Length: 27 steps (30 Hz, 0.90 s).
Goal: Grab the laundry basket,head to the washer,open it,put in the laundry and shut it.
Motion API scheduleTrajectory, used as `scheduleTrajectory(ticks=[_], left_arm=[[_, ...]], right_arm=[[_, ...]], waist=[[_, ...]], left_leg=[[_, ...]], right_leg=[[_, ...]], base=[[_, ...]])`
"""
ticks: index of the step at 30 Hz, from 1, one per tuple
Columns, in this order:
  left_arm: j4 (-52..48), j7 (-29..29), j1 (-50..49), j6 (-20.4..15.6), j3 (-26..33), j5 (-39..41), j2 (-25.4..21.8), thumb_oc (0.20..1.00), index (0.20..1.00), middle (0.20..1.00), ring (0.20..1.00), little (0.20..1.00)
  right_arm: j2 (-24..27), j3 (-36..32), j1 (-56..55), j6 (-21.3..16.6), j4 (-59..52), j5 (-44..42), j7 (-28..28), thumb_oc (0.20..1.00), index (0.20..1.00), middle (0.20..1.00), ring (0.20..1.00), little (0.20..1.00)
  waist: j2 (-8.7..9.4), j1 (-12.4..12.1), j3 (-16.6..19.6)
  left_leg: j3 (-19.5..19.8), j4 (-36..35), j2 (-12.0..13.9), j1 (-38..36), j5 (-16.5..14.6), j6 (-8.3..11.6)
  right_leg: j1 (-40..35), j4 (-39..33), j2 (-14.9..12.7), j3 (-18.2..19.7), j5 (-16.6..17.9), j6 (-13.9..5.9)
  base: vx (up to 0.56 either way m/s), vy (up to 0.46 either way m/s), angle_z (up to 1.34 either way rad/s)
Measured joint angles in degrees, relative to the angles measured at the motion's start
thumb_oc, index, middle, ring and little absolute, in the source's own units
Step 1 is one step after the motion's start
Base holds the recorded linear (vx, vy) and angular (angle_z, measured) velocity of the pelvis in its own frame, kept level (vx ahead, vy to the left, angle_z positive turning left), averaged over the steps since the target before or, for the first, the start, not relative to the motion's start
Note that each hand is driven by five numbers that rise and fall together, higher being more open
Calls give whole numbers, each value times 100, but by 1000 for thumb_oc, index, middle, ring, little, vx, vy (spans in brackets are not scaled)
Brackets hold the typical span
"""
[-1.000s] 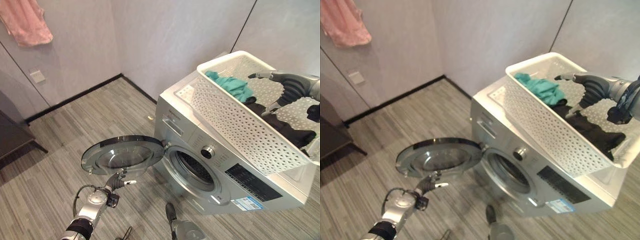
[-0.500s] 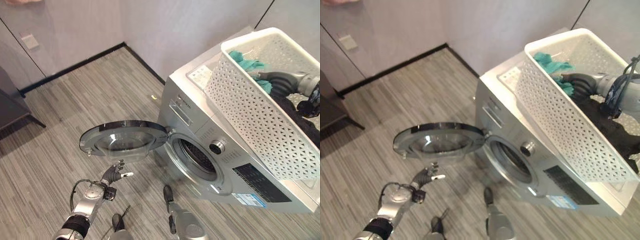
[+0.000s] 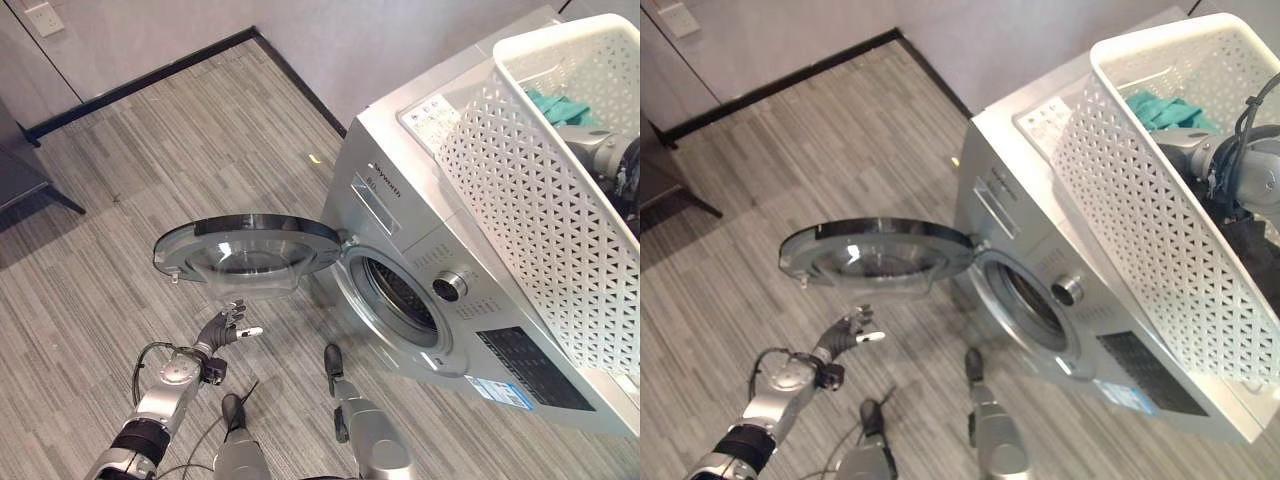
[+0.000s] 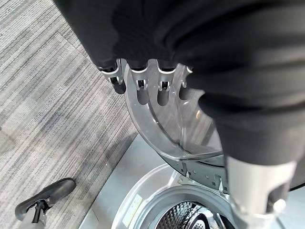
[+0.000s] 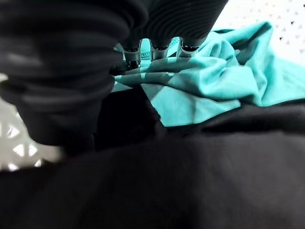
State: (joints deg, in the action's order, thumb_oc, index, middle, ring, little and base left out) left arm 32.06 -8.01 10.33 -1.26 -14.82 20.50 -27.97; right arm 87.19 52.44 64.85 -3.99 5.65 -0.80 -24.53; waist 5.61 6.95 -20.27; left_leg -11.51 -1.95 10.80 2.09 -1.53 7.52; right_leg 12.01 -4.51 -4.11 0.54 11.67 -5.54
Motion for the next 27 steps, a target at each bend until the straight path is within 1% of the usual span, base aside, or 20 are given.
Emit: scheduleTrajectory(ticks=[1,3,4,6,10,12,14,16,17,19,20,21,23,24,25,27], left_arm=[[-8,11,0,-17,-2,89,-25,1000,1000,1000,1000,1000],[-12,14,32,-41,-5,138,-22,1000,1000,1000,1000,1000],[-12,17,48,-69,-4,151,-23,1000,1000,1000,1000,1000],[-18,32,80,-120,-2,167,-28,1000,1000,1000,1000,1000],[-20,39,82,-123,5,170,-29,1000,1000,1000,1000,1000],[-29,36,68,-123,27,201,-31,1000,1000,1000,1000,1000],[-32,35,55,-123,84,203,-34,1000,1000,1000,1000,1000],[-52,37,23,-123,132,204,-44,1000,1000,1000,1000,1000],[-69,36,6,-123,135,205,-44,1000,1000,1000,1000,1000],[-167,24,-59,-121,210,207,-37,1000,1000,1000,1000,1000],[-206,1,-116,-122,308,208,-36,1000,1000,1000,1000,1000],[-211,5,-218,-120,525,212,-37,1000,1000,1000,1000,1000],[-227,0,-300,-121,704,214,-39,1000,1000,1000,1000,1000],[-226,5,-377,-120,839,213,-40,1000,1000,1000,1000,1000],[-225,12,-407,-119,857,214,-41,1000,1000,1000,1000,1000],[-217,20,-445,-119,860,213,-32,1000,1000,1000,1000,1000]], right_arm=[[-96,-437,-368,12,-32,-10,2,200,200,200,200,200],[-172,-838,-639,12,23,-17,16,200,200,200,200,200],[-168,-844,-606,16,24,-20,17,200,200,200,200,200],[-170,-1125,-843,5,8,-20,32,200,200,200,200,200],[-213,-1422,-1091,-40,64,-3,72,200,200,200,200,200],[-277,-2166,-1717,-170,106,3,233,200,200,200,200,200],[-351,-2480,-1980,-207,172,66,432,200,200,200,200,200],[-371,-2656,-2131,-208,162,98,557,200,200,200,200,200],[-405,-2812,-2361,-209,155,97,686,200,200,200,200,200],[-527,-3482,-2840,-225,151,97,831,200,200,200,200,200],[-523,-3659,-2894,-226,160,125,920,200,200,200,200,200],[-523,-4183,-2929,-216,231,191,1158,200,200,200,200,200],[-499,-4703,-2986,-166,271,300,1502,200,200,200,200,200],[-485,-5159,-3001,-82,195,470,1772,200,200,200,200,200],[-485,-5423,-3051,-75,168,509,1923,200,200,200,200,200],[-436,-5685,-3057,2,139,698,2245,200,200,200,200,200]], waist=[[-26,11,-15],[-36,1,-21],[-47,2,-28],[-50,-7,-29],[-51,-3,-28],[-50,-4,-25],[-51,7,-25],[-60,4,-22],[-64,14,-19],[-65,18,-18],[-76,35,-12],[-138,58,26],[-202,88,80],[-254,118,108],[-278,120,128],[-306,123,170]], left_leg=[[4,-1,7,-4,10,16],[21,-15,11,1,33,8],[29,-21,11,2,44,16],[41,-30,26,6,67,15],[74,-27,14,3,76,15],[77,-27,11,-3,77,13],[52,-30,-5,-19,74,8],[-13,-31,-30,-43,63,-10],[-21,-32,-39,-58,58,-16],[-37,-37,-49,-80,48,-32],[-45,-41,-51,-95,41,-43],[-67,-36,-50,-111,30,-61],[-71,-46,-47,-133,26,-66],[-89,-56,-48,-164,26,-67],[-102,-61,-47,-181,27,-66],[-102,-71,-43,-244,21,-74]], right_leg=[[-1,11,3,-10,-2,-1],[-2,14,0,-49,-2,-1],[-2,15,1,-61,-1,-1],[-4,26,8,-91,-1,0],[-1,41,2,-87,1,3],[-3,51,6,-84,6,8],[-1,52,20,-51,10,11],[10,51,14,24,22,7],[4,53,8,35,23,6],[-1,59,7,58,22,6],[-7,56,7,67,20,5],[-14,55,12,83,21,5],[-29,48,18,89,20,6],[-43,48,23,107,21,6],[-52,49,25,119,21,7],[-127,26,24,113,20,6]], base=[[-10,-20,3],[-12,-6,5],[-11,-2,5],[-18,12,6],[-5,5,1],[-7,40,0],[-8,19,-6],[1,12,-13],[11,16,-7],[33,20,-5],[66,20,-8],[41,11,-6],[61,10,-4],[39,-8,-5],[16,-12,-5],[30,-2,0]])
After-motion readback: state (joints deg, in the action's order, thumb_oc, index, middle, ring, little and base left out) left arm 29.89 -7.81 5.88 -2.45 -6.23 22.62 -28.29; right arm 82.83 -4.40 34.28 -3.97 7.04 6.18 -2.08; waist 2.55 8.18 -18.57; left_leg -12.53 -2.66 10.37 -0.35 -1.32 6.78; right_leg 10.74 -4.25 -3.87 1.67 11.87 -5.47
